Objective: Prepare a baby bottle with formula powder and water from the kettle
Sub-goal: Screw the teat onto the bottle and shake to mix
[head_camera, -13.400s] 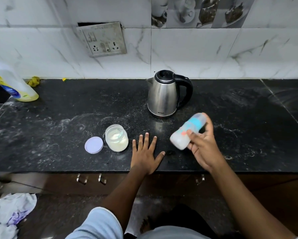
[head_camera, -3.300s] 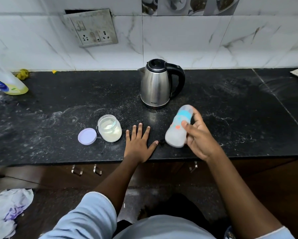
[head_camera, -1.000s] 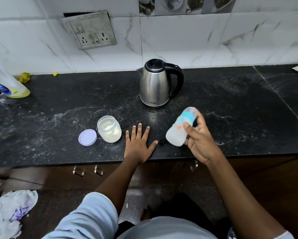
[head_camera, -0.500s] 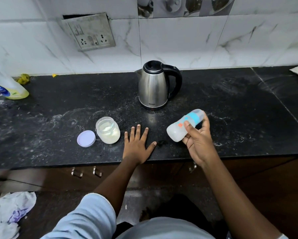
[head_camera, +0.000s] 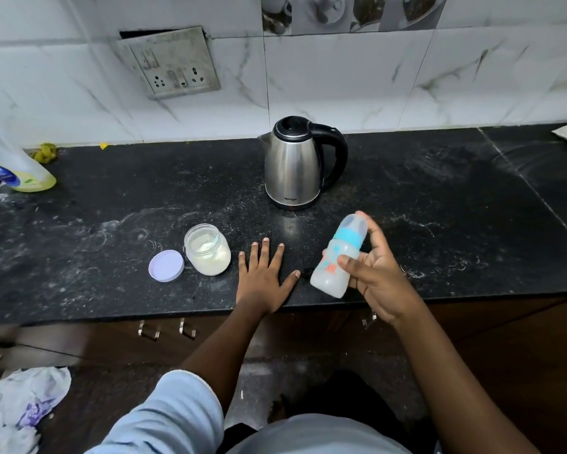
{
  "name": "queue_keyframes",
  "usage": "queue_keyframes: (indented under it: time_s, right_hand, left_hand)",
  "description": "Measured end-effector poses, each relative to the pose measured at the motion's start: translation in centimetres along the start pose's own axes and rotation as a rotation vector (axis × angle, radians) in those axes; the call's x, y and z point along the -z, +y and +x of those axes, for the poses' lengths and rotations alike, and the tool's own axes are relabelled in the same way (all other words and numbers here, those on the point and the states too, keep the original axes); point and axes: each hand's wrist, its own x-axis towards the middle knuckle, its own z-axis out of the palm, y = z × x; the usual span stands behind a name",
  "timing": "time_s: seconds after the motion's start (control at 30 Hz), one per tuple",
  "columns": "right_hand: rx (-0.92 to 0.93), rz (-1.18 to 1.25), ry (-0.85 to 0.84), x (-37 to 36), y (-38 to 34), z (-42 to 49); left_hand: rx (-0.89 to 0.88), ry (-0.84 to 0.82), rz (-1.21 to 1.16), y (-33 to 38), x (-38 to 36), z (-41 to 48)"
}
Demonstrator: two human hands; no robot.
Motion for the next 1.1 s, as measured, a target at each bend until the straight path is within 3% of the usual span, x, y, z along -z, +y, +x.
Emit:
queue_keyframes:
  time_s: [0.17,0.33,0.5,0.67,0.83,1.0,1.1]
  right_hand:
    - [0.081,0.212,0.218,-1.0,0.3,0.6]
    - [-0.034,-0.033,-0.032,-0.4,0.2,-0.1]
    - [0.067,0.204,0.208,-1.3,0.6,0.5]
    - [-0.016,-0.022,-0.030,-1.0,0.3,0.0]
    - [0.082,0.161,0.191,-1.8,0.1,0.7]
    - [0.023,0.006,0.034,-1.7,-0.1,0.5]
    - [0.072,0.096,0.146,-2.1,-0.4,1.0]
  left_hand:
    - [-0.001,0.002,-0.002,-0.1,-0.1,-0.1]
    - [-0.007,-0.003,-0.005,0.0,0.1,0.0]
    - [-0.004,-0.006,-0.003,0.0,0.0,0.0]
    - [-0.014,-0.014,0.011,-0.1,0.2,0.0]
    - [-0.007,-0.012,-0.002,-0.2,0.0,-0.1]
    - [-0.018,-0.013,0.022,-0.1,0.2,0.1]
    - [-0.010,-0.011,-0.001,-0.1,0.1,0.0]
